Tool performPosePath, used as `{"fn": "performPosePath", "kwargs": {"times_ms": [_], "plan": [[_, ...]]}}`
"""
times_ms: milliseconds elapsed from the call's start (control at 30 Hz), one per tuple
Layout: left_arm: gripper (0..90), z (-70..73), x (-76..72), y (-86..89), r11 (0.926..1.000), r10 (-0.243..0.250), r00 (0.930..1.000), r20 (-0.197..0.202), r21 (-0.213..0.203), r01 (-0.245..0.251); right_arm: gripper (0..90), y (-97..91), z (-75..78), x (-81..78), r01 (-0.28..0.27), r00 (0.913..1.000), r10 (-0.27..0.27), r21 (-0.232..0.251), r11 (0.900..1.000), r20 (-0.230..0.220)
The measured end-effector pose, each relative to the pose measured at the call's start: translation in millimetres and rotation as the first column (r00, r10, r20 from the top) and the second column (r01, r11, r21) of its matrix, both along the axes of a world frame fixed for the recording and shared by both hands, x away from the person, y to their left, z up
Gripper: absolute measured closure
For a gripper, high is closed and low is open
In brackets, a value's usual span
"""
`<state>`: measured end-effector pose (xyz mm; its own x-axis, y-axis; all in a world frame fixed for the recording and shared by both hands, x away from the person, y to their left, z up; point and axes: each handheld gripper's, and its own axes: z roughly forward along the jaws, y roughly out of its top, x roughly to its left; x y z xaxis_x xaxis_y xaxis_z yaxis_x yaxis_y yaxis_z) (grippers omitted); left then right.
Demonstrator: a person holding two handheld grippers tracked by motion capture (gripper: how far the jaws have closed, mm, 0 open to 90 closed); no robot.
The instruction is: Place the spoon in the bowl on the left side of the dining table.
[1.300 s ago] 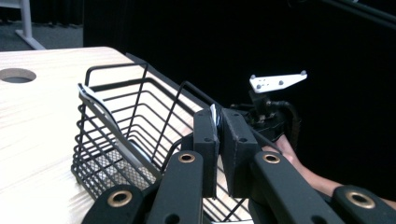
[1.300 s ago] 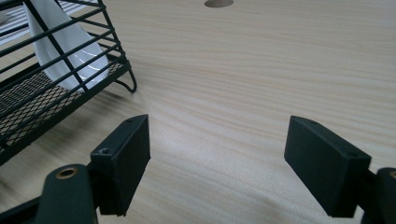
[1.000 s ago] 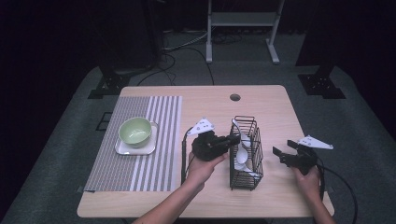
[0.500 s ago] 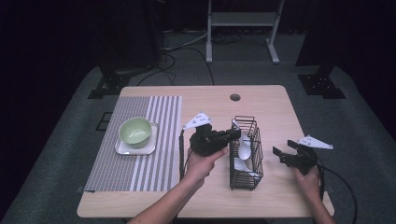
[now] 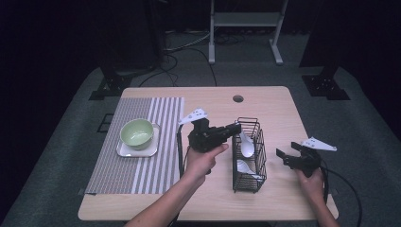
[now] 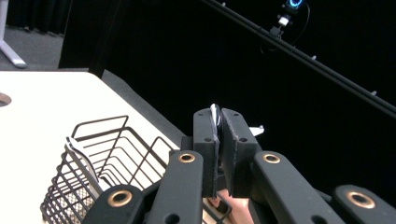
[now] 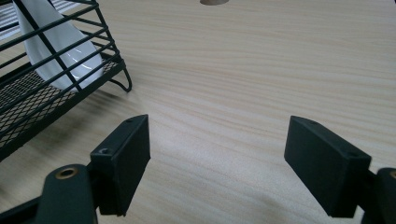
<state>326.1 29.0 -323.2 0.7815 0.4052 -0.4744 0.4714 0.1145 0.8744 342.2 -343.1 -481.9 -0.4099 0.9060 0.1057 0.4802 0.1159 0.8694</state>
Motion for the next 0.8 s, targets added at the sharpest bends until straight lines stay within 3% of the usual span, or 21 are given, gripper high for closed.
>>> {"fn": "performPosePath", "kwargs": {"times_ms": [367,800], "plan": [[85.1,12.2,1.7,13.6,0.9982,0.014,0.9999,0.002,-0.058,-0.014,21.2,1.0,0.1,0.2,0.004,1.0000,-0.004,-0.008,1.0000,-0.005],[85.1,20.0,3.3,29.1,0.9951,0.043,0.9991,0.000,-0.089,-0.043,21.2,1.5,0.0,0.3,0.004,1.0000,-0.005,-0.016,0.9999,-0.004]]}}
